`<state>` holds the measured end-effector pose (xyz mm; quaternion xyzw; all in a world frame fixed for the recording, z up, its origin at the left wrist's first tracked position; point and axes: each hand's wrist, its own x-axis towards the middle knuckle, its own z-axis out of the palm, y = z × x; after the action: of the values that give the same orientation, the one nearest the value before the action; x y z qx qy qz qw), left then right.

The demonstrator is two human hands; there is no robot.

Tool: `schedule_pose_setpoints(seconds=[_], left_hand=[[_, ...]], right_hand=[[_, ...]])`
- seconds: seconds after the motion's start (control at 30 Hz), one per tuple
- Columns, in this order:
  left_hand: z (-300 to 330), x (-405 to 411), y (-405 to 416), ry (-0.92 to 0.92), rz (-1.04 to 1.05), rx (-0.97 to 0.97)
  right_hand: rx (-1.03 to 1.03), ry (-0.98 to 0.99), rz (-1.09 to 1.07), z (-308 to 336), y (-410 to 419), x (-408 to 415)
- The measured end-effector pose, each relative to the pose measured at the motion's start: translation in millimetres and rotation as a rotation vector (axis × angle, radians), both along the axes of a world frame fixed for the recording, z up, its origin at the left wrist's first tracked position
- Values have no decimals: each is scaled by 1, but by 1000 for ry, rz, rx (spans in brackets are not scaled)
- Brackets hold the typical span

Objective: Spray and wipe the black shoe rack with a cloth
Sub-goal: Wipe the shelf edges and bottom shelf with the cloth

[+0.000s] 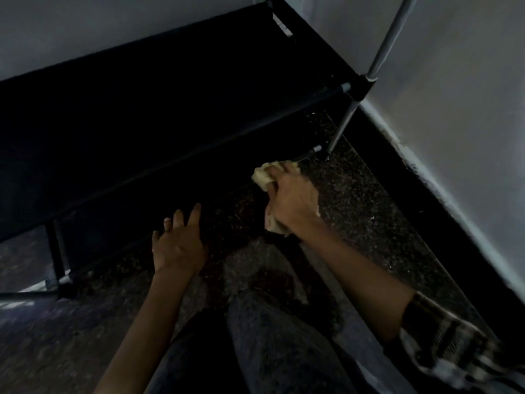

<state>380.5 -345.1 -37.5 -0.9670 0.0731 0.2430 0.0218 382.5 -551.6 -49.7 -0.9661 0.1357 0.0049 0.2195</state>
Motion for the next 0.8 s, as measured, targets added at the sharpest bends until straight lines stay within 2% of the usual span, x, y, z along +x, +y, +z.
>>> schedule_pose_setpoints(seconds=[0.1,0.17,0.3,0.47,0.63,0.7,0.8], left_hand=[[-2,1,-13,-28,-50,-17],[-3,5,-17,-69,-83,-66],[0,10,-19,-50,-87,-96],[2,13,-21,-20,-68,-143],[2,12,-19,13,-61,-204],[1,13,-18,18,-54,-226],[0,14,-16,22,-37,-253]], right_hand=[[97,-10,268,-2,45,-11],[87,16,338,-6,65,-17],[145,24,216,-9,45,-10],[167,-48,-43,-6,-24,4],[441,-38,-412,-17,-60,8],[421,-37,-352,-21,-43,3],[430,-35,-106,-26,0,-7]])
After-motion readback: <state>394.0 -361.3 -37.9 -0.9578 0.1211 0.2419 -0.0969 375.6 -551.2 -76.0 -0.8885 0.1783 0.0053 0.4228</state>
